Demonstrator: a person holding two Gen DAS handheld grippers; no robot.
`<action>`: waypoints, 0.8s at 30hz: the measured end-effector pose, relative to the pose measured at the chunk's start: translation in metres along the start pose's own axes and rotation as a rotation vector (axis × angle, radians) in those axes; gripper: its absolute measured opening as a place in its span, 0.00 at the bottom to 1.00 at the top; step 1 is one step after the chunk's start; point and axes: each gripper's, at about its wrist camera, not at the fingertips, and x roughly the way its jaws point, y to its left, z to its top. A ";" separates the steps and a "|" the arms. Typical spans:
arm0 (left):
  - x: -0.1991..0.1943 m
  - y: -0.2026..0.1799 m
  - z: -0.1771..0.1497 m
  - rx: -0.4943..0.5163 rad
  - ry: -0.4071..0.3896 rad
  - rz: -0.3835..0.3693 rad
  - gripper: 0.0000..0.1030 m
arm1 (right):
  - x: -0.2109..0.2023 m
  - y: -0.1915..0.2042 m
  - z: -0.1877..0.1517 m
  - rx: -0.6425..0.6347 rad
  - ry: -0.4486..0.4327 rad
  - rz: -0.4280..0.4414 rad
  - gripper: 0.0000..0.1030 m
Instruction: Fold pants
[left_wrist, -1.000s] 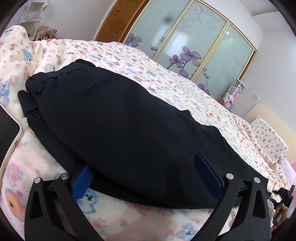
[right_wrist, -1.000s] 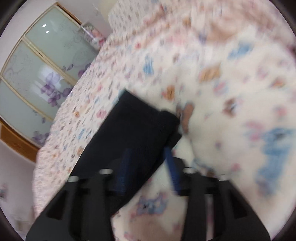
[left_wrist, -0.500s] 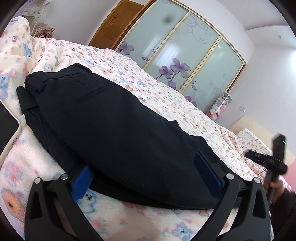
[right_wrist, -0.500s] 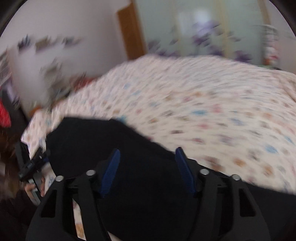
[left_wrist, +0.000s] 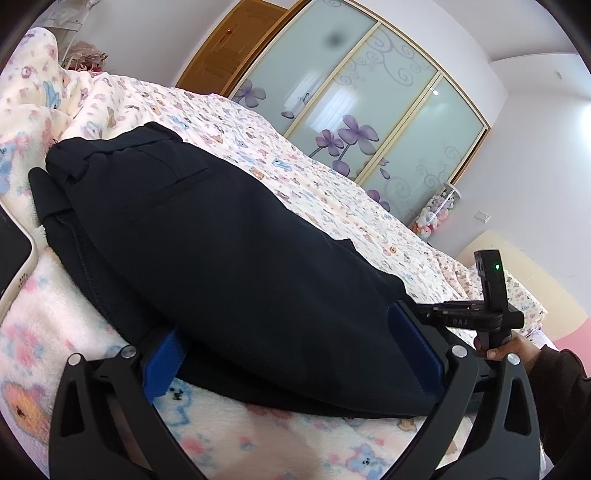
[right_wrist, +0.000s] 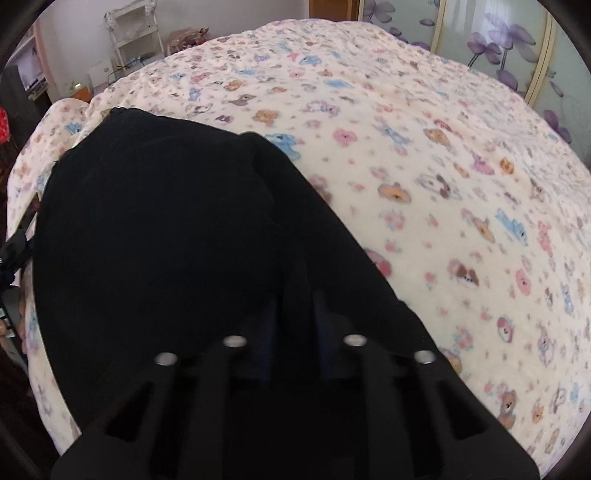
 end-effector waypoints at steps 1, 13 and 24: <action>0.000 0.000 0.000 0.000 0.000 0.001 0.98 | -0.004 -0.002 0.003 0.012 -0.023 -0.023 0.02; 0.000 0.000 -0.002 -0.002 0.002 0.003 0.98 | -0.018 -0.040 -0.011 0.257 -0.077 0.011 0.63; 0.004 0.000 0.000 0.005 0.022 0.017 0.98 | -0.020 -0.126 -0.121 0.858 -0.170 0.274 0.39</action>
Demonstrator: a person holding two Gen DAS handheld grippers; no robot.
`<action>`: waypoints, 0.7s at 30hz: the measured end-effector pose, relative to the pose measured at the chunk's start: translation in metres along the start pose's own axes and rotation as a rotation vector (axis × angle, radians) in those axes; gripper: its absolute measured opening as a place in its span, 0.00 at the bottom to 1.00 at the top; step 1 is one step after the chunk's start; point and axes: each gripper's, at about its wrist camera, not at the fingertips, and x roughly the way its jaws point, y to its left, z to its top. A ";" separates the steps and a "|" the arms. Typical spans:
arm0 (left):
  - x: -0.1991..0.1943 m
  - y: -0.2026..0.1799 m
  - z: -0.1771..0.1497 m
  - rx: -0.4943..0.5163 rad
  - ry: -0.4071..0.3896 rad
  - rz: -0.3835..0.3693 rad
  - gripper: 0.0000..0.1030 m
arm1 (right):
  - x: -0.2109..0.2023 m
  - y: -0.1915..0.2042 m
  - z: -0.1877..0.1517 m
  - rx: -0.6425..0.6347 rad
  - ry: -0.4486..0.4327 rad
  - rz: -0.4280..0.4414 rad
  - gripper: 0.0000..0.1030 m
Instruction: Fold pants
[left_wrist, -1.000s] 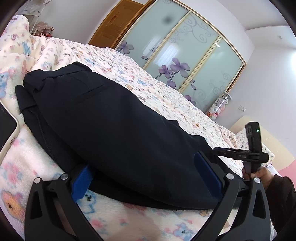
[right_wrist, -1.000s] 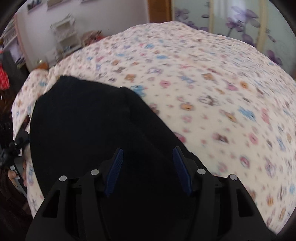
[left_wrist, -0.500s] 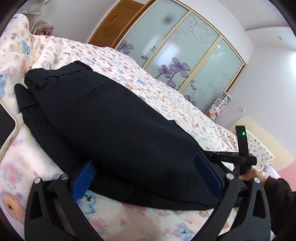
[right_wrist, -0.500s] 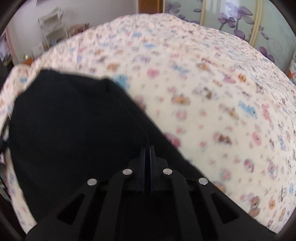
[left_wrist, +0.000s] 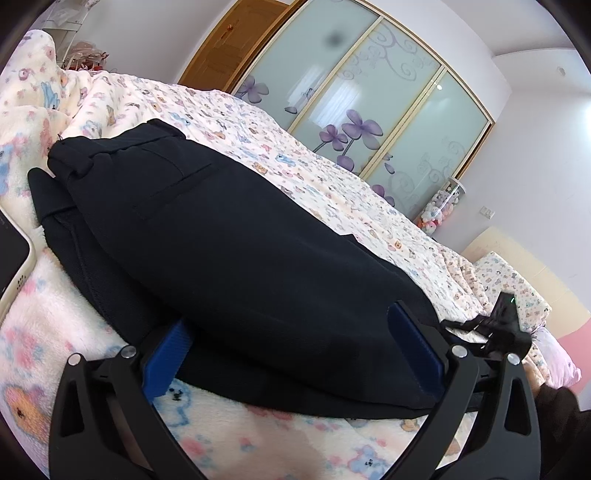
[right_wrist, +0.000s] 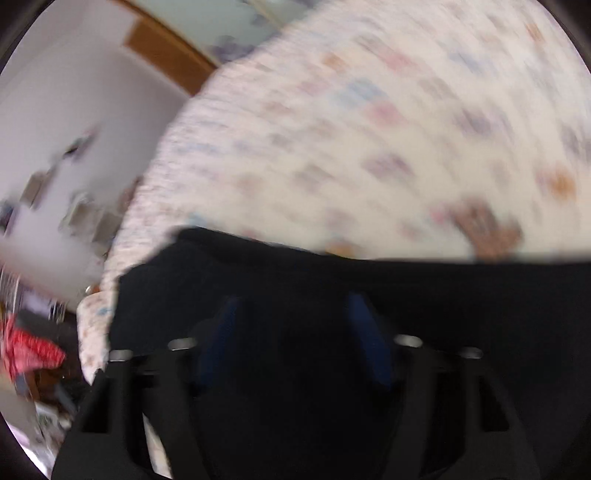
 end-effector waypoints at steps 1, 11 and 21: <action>-0.003 0.001 0.001 -0.007 0.006 -0.016 0.98 | -0.010 -0.004 -0.001 0.053 -0.026 0.021 0.40; -0.049 0.012 0.061 -0.161 -0.021 -0.140 0.98 | -0.137 -0.016 -0.073 -0.070 -0.212 0.066 0.78; 0.007 0.052 0.055 -0.232 0.187 -0.060 0.97 | -0.196 -0.104 -0.123 0.178 -0.328 0.059 0.78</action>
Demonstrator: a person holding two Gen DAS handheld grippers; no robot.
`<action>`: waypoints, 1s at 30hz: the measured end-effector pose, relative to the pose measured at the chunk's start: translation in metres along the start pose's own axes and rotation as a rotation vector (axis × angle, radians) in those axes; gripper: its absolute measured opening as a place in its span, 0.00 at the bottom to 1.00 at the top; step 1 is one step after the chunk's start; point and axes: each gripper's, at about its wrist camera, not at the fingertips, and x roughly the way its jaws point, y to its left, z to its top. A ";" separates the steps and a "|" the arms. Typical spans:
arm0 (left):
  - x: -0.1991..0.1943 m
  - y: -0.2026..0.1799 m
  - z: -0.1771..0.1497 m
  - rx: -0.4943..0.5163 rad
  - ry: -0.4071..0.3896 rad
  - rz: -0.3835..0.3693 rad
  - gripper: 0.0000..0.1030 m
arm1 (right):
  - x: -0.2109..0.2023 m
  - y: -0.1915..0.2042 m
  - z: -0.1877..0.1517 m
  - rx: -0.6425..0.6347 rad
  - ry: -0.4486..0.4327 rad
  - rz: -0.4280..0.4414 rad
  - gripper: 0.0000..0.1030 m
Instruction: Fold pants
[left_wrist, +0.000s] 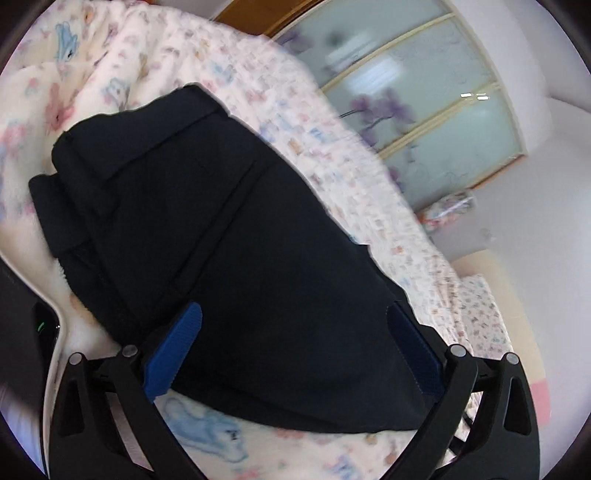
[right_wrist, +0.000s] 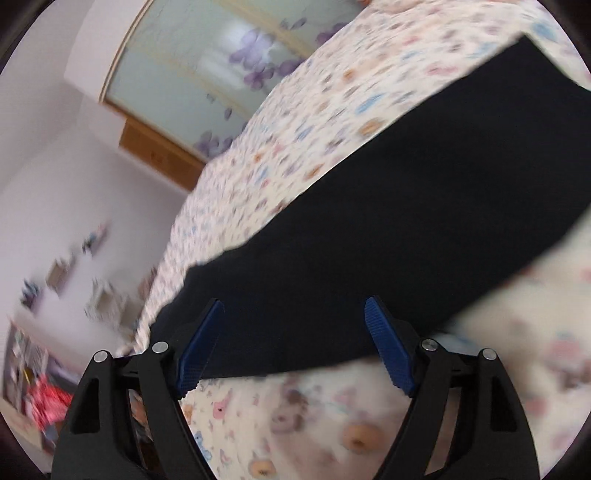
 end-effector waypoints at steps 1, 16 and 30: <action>-0.002 0.000 -0.005 0.029 -0.011 -0.004 0.96 | -0.010 -0.005 0.003 0.019 -0.034 -0.009 0.78; 0.004 -0.034 -0.040 0.313 -0.137 0.188 0.98 | -0.098 -0.090 0.047 0.409 -0.395 -0.252 0.72; 0.001 -0.031 -0.041 0.299 -0.143 0.161 0.98 | -0.091 -0.127 0.048 0.538 -0.440 -0.328 0.46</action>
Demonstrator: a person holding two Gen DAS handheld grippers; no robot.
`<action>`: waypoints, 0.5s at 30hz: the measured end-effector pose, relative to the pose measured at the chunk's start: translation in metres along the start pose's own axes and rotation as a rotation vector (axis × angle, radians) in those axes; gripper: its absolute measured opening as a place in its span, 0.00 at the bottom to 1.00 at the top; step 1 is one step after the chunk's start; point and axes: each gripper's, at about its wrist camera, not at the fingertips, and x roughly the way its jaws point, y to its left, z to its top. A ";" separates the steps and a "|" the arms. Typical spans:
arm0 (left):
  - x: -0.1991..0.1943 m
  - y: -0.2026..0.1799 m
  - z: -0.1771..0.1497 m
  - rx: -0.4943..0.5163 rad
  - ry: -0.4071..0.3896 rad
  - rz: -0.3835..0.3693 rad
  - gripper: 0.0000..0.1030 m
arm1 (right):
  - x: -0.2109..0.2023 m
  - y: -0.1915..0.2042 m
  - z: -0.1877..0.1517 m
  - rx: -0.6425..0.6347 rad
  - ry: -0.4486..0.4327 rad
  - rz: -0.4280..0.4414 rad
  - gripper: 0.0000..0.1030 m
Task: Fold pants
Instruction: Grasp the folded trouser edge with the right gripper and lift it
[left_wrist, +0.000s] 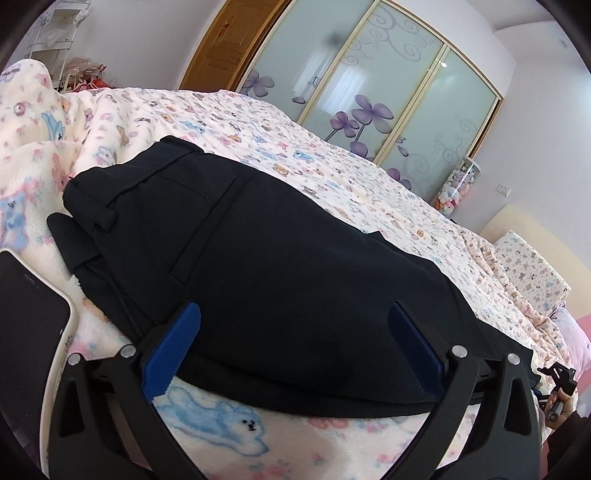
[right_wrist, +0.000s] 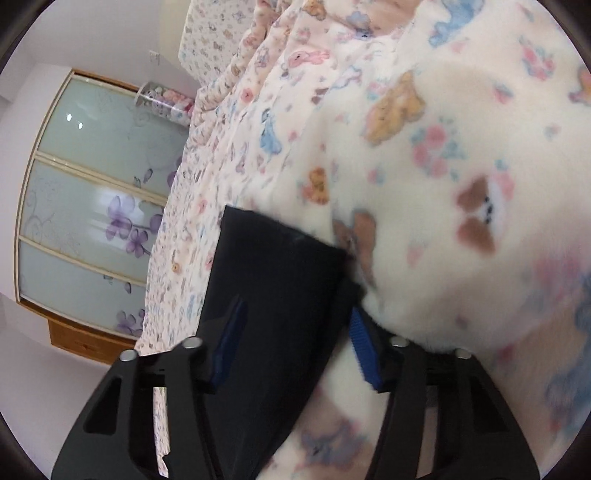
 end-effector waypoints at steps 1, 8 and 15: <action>0.000 0.000 0.000 -0.001 -0.001 -0.002 0.98 | 0.000 -0.005 0.000 0.008 0.001 -0.008 0.35; -0.002 0.003 -0.001 -0.016 -0.010 -0.025 0.98 | -0.020 -0.008 -0.008 -0.046 -0.052 0.055 0.14; -0.005 0.006 -0.002 -0.032 -0.023 -0.047 0.98 | -0.056 0.068 -0.040 -0.308 -0.128 0.153 0.14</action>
